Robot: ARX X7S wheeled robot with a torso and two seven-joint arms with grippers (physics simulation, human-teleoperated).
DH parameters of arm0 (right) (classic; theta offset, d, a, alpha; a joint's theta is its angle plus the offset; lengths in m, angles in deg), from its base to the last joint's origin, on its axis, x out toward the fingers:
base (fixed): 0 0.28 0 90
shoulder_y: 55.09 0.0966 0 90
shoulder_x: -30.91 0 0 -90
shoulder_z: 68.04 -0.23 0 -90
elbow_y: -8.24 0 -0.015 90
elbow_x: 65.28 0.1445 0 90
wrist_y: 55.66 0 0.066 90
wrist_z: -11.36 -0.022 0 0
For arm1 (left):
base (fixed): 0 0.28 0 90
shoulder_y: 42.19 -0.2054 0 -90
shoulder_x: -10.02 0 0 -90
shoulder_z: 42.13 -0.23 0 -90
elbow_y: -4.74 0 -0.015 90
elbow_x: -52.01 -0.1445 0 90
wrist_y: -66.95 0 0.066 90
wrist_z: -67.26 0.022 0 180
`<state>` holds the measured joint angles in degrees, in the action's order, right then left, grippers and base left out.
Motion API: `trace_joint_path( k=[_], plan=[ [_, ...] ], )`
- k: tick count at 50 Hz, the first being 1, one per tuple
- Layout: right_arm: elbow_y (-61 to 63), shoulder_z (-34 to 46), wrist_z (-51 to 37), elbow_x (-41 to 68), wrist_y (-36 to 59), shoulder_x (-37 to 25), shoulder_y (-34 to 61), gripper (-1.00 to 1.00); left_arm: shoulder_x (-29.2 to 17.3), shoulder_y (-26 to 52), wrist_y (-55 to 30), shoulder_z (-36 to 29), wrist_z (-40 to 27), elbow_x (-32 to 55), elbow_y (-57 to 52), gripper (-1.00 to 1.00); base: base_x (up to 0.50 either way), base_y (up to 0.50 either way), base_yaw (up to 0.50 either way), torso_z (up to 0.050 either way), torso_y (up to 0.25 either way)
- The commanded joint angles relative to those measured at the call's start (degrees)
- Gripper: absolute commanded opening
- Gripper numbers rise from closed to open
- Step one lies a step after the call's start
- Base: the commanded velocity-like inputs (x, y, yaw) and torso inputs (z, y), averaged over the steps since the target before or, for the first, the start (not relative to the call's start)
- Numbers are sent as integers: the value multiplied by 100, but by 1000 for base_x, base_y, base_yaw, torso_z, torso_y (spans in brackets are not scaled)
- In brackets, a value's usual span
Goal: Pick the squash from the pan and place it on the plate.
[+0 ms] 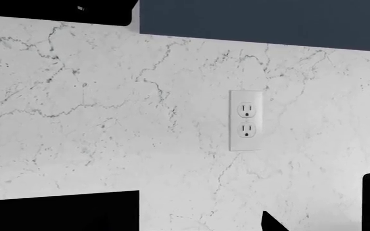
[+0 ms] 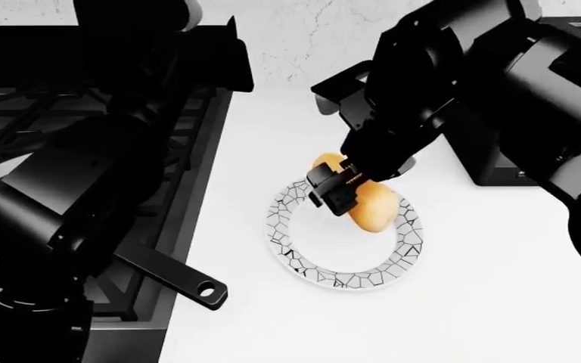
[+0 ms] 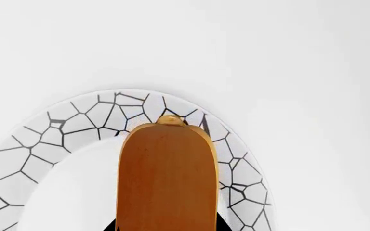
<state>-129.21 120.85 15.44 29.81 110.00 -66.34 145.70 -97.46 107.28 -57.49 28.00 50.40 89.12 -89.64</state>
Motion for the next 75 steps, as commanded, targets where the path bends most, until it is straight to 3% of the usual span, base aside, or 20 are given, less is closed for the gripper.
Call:
trace_joint_path(
  k=[1,3,7,24,25,44,57,68,75],
  plan=[
    [-108,111,330,-281,-32,130,-5,-100,-15,6,6,-7,-12,20,-5,100,0,0,0,0,10],
    [-132,160,446,-347,-39,157,-2,-100,-15,8,8,-10,-15,20,-2,100,0,0,0,0,0],
    [349,-88,-218,108,163,-119,46,-100,-14,18,17,-17,-14,19,12,100,0,0,0,0,0],
    [109,245,432,-304,140,187,-89,-100,-47,5,2,-10,-77,63,-84,100,0,0,0,0,1],
    [97,247,436,-307,141,190,-90,100,-47,6,3,-12,-78,63,-83,100,0,0,0,0,0],
    [55,195,334,-273,229,168,139,100,-7,97,28,-54,-87,64,-10,100,0,0,0,0,0],
    [318,-82,-353,142,338,-65,351,100,43,247,-23,-66,-197,80,-116,100,0,0,0,0,0],
    [990,-689,-2772,2171,416,-830,463,100,-49,292,-259,-52,-387,183,-492,100,0,0,0,0,0],
    [1827,-766,-4247,3383,-154,-1444,558,100,-197,231,-553,47,-605,389,-967,100,0,0,0,0,0]
  ],
)
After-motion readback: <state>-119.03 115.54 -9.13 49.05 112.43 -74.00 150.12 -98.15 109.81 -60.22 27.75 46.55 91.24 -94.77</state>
